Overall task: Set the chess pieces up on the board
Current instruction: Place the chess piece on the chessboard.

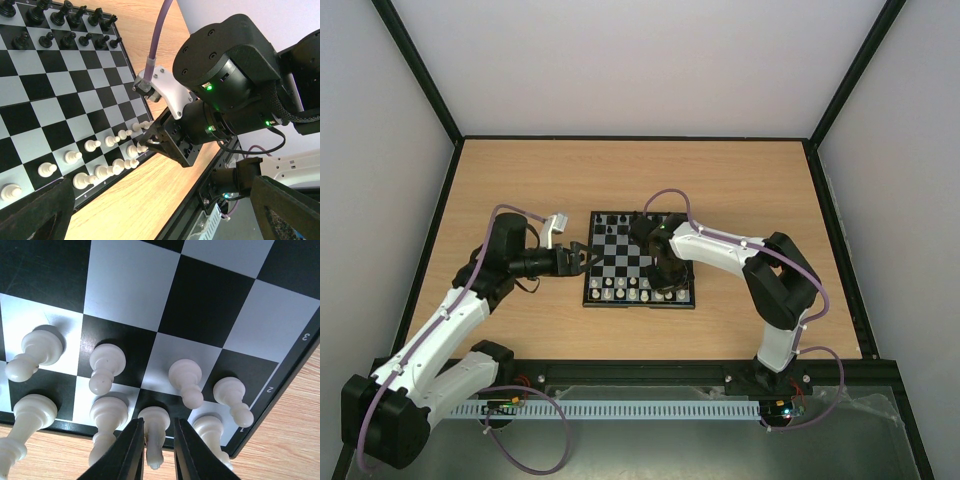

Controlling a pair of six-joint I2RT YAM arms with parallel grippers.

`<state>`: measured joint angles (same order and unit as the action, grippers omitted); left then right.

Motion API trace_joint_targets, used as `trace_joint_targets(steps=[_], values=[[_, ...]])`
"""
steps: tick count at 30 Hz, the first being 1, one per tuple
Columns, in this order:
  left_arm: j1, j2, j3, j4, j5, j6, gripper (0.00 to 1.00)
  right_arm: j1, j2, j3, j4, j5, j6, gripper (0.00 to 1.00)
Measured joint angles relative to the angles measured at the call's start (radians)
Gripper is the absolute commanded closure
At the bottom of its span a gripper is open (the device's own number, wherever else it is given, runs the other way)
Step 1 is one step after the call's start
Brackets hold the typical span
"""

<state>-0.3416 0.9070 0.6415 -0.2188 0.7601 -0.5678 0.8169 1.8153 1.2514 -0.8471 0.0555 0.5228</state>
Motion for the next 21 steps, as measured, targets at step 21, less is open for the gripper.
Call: trace_joint_targets(steps=[21], values=[[0.000, -0.002, 0.000, -0.002, 0.003, 0.000, 0.01, -0.001, -0.043, -0.016, 0.021, -0.012, 0.001, 0.59]])
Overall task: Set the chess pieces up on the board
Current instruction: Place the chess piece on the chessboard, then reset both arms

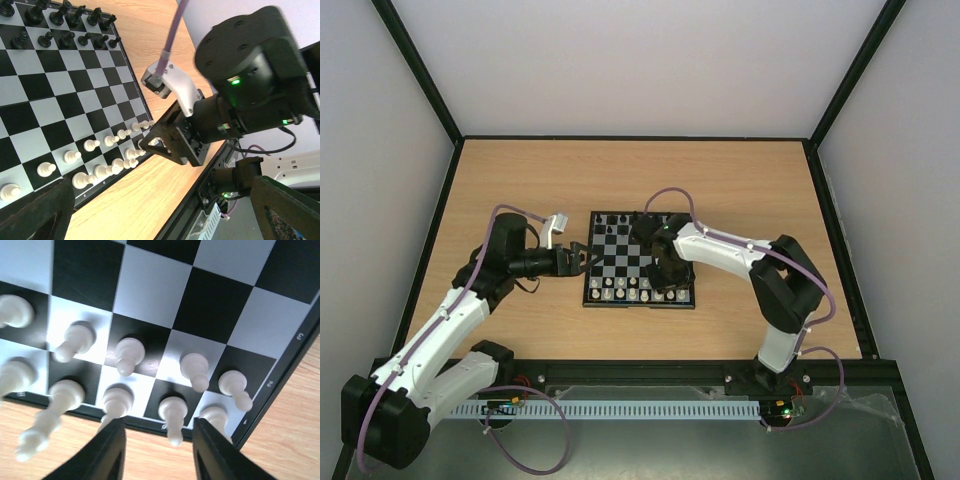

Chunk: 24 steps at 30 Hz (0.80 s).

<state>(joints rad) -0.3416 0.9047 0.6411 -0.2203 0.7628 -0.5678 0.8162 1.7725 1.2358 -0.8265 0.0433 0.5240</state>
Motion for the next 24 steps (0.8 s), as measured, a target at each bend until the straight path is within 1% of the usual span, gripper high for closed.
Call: trace_joint_targets(steps=[5, 6, 7, 8, 9, 11, 18, 24], values=[[0.000, 0.000, 0.000, -0.002, 0.000, 0.000, 0.01, 0.000, -0.083, 0.013, 0.010, -0.016, -0.003, 0.45], [0.000, 0.000, 0.000, -0.003, -0.001, 0.000, 0.01, 0.000, -0.105, 0.019, 0.012, -0.016, 0.001, 0.41], [0.000, 0.000, 0.000, -0.004, -0.002, 0.000, 0.01, 0.000, -0.127, 0.023, 0.013, -0.014, 0.002, 0.35], [0.000, -0.001, 0.000, -0.006, -0.006, 0.001, 0.01, 0.000, -0.154, 0.029, 0.013, -0.011, 0.001, 0.08], [0.000, -0.003, 0.000, -0.011, -0.013, 0.003, 0.01, 0.000, -0.180, 0.034, 0.013, -0.008, 0.006, 0.00], [0.000, -0.009, 0.004, -0.034, -0.041, 0.012, 0.01, 0.000, -0.235, 0.041, 0.014, 0.008, 0.005, 0.01], [0.000, -0.039, 0.088, -0.167, -0.294, 0.049, 0.01, 0.000, -0.424, 0.055, 0.037, 0.133, -0.006, 0.01], [0.000, -0.041, 0.110, -0.222, -0.454, 0.041, 0.01, 0.000, -0.465, 0.064, 0.103, 0.231, -0.049, 0.02]])
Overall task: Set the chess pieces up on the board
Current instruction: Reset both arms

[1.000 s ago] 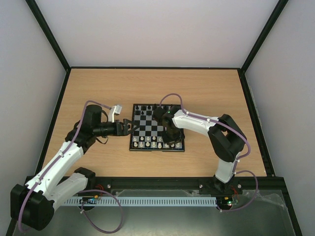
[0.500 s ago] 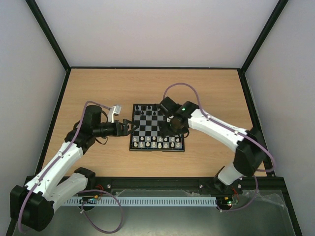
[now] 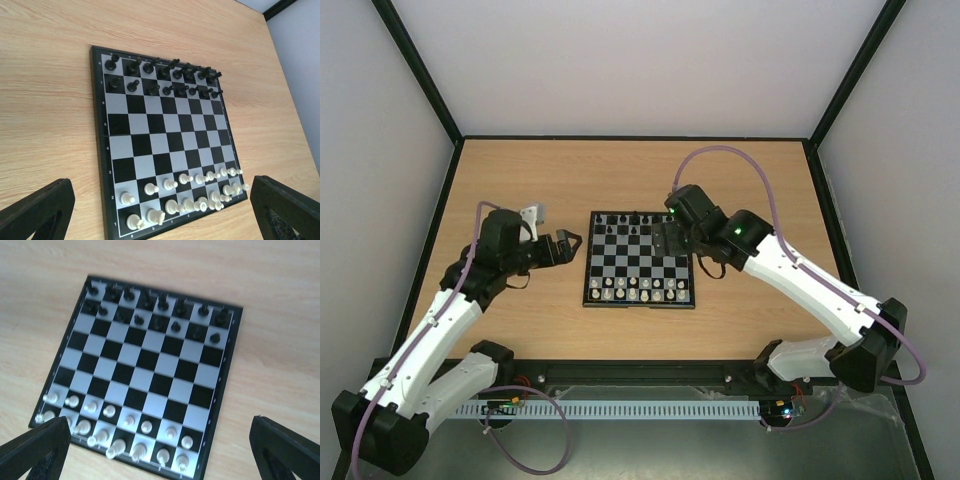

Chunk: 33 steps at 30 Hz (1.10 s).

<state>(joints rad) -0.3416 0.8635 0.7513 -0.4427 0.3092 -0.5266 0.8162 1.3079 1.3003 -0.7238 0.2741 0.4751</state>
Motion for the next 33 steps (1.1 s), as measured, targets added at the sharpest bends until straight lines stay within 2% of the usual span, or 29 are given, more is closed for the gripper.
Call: trace_joint_targets(steps=[5, 8, 17, 21, 28, 33], values=[[0.000, -0.005, 0.000, 0.040, -0.039, -0.026, 0.01, -0.005, -0.053, -0.053, 0.143, 0.138, -0.042, 0.01], [-0.008, -0.012, -0.008, 0.153, -0.079, -0.043, 0.00, -0.048, -0.114, -0.126, 0.257, 0.206, -0.072, 0.02], [-0.035, 0.037, -0.080, 0.448, -0.351, 0.006, 0.01, -0.478, -0.155, -0.340, 0.581, 0.204, -0.092, 0.01], [-0.035, 0.089, -0.144, 0.589, -0.479, 0.087, 0.01, -0.594, -0.158, -0.475, 0.696, 0.190, -0.068, 0.02], [0.031, 0.199, -0.290, 0.823, -0.612, 0.218, 0.01, -0.629, -0.208, -0.790, 0.982, 0.213, -0.087, 0.01], [0.109, 0.317, -0.349, 0.977, -0.652, 0.279, 0.00, -0.632, -0.154, -0.879, 1.159, 0.280, -0.124, 0.01]])
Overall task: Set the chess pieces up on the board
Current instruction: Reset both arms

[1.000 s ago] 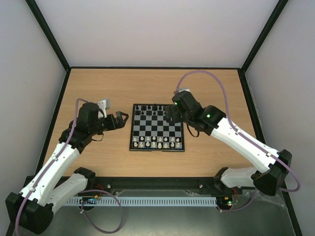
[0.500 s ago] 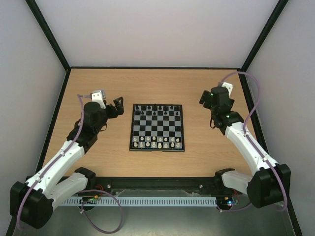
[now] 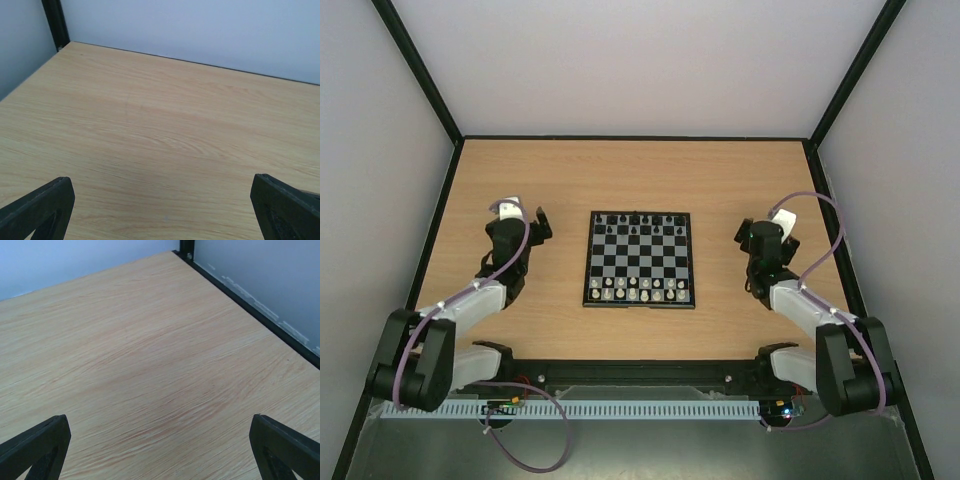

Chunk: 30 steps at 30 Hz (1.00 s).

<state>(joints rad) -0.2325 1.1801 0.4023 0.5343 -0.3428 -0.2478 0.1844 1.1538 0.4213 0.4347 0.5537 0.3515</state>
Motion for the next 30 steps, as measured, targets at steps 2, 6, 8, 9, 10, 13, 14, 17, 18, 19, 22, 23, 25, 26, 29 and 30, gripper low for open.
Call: trace_joint_targets(steps=[2, 6, 8, 9, 10, 13, 14, 17, 18, 19, 22, 23, 25, 26, 29, 30], values=[[0.022, 0.046, 0.003, 0.032, -0.001, 0.016, 0.01, -0.004, 0.036, -0.023, 0.086, 0.030, -0.016, 0.01], [0.052, 0.114, 0.023, 0.096, -0.007, 0.052, 0.01, -0.037, 0.107, -0.080, 0.232, 0.067, -0.038, 0.01], [0.066, 0.138, 0.028, 0.119, -0.007, 0.061, 0.01, -0.062, 0.137, -0.102, 0.286, 0.069, -0.040, 0.01], [0.072, 0.151, 0.029, 0.142, -0.007, 0.066, 0.00, -0.076, 0.151, -0.112, 0.315, 0.068, -0.042, 0.01], [0.082, 0.163, 0.029, 0.162, -0.008, 0.071, 0.00, -0.089, 0.166, -0.119, 0.340, 0.068, -0.042, 0.01], [0.102, 0.196, 0.034, 0.202, -0.006, 0.084, 0.00, -0.118, 0.208, -0.122, 0.399, 0.053, -0.038, 0.01], [0.106, 0.206, 0.035, 0.217, -0.004, 0.087, 0.01, -0.123, 0.220, -0.122, 0.416, 0.045, -0.038, 0.02], [0.113, 0.225, 0.037, 0.269, 0.005, 0.100, 0.00, -0.127, 0.257, -0.121, 0.466, 0.014, -0.039, 0.01], [0.116, 0.230, 0.037, 0.286, 0.010, 0.102, 0.00, -0.127, 0.266, -0.121, 0.475, 0.004, -0.040, 0.01], [0.117, 0.235, 0.037, 0.303, 0.014, 0.104, 0.00, -0.127, 0.274, -0.121, 0.484, -0.008, -0.042, 0.01], [0.126, 0.251, 0.037, 0.352, 0.036, 0.105, 0.00, -0.127, 0.290, -0.116, 0.494, -0.036, -0.055, 0.01], [0.129, 0.254, 0.037, 0.365, 0.041, 0.105, 0.01, -0.125, 0.298, -0.110, 0.495, -0.045, -0.059, 0.01], [0.135, 0.254, 0.034, 0.391, 0.056, 0.105, 0.01, -0.121, 0.305, -0.103, 0.499, -0.055, -0.069, 0.01], [0.137, 0.253, 0.029, 0.408, 0.062, 0.105, 0.01, -0.118, 0.306, -0.103, 0.504, -0.059, -0.074, 0.01], [0.143, 0.233, -0.018, 0.468, 0.092, 0.105, 0.01, -0.112, 0.305, -0.108, 0.536, -0.090, -0.100, 0.01], [0.145, 0.223, -0.041, 0.486, 0.102, 0.106, 0.01, -0.111, 0.306, -0.119, 0.565, -0.108, -0.108, 0.01]])
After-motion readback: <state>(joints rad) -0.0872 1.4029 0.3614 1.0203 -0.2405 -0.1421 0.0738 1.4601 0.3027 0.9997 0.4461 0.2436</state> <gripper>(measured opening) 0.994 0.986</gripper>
